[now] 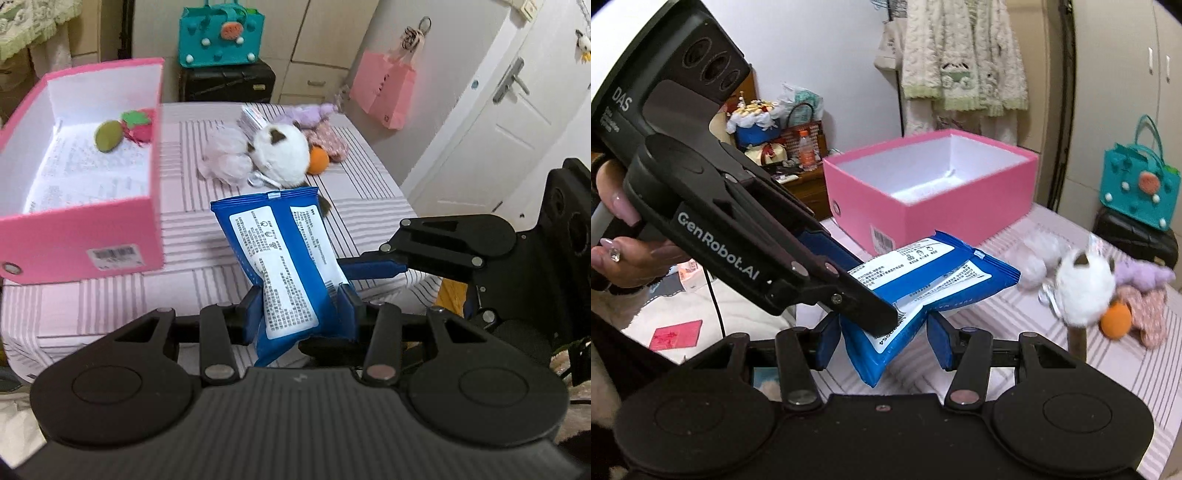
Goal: Organize soft objects
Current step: 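Carry the blue packet into the pink box and release it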
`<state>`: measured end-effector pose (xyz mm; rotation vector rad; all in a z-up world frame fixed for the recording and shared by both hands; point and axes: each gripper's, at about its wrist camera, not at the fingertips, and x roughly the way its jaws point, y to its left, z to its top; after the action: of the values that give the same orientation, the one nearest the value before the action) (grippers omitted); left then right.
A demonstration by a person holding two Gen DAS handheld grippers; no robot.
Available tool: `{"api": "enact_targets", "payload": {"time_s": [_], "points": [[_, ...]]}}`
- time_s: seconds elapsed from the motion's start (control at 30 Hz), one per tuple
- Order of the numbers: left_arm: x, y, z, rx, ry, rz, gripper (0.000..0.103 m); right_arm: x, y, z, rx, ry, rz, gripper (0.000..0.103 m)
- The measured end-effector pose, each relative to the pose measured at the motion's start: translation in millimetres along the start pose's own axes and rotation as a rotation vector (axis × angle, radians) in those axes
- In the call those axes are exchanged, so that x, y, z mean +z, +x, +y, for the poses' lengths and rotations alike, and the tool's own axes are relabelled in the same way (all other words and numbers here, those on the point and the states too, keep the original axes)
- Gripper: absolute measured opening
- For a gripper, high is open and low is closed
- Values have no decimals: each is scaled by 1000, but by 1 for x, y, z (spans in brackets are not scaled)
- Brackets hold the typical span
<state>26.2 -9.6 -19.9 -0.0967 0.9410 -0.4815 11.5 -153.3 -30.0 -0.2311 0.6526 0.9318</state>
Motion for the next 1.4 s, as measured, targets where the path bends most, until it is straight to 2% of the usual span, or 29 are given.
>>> {"api": "enact_targets", "payload": {"time_s": [0.37,0.57,0.67,0.8,0.87,1.0,1.17,1.4], "points": [[23,-42,37,75,10,-137,42,63,30,2,22,-52,-47,57],[42,-45,73,91,-45,-176,42,92,56,-4,10,-78,-75,57],[57,-46,87,111,-54,-205,42,112,71,-17,21,-59,-83,57],[77,-38,116,113,-113,-233,42,138,102,-39,36,11,-50,57],[86,-28,138,94,-179,-244,42,148,123,-51,53,38,-12,57],[100,-3,175,68,-288,-202,42,159,158,-72,90,101,77,57],[107,29,205,37,-382,-97,42,165,185,-74,67,105,241,57],[110,56,224,-9,-475,-37,42,175,202,-72,-3,71,365,57]]}}
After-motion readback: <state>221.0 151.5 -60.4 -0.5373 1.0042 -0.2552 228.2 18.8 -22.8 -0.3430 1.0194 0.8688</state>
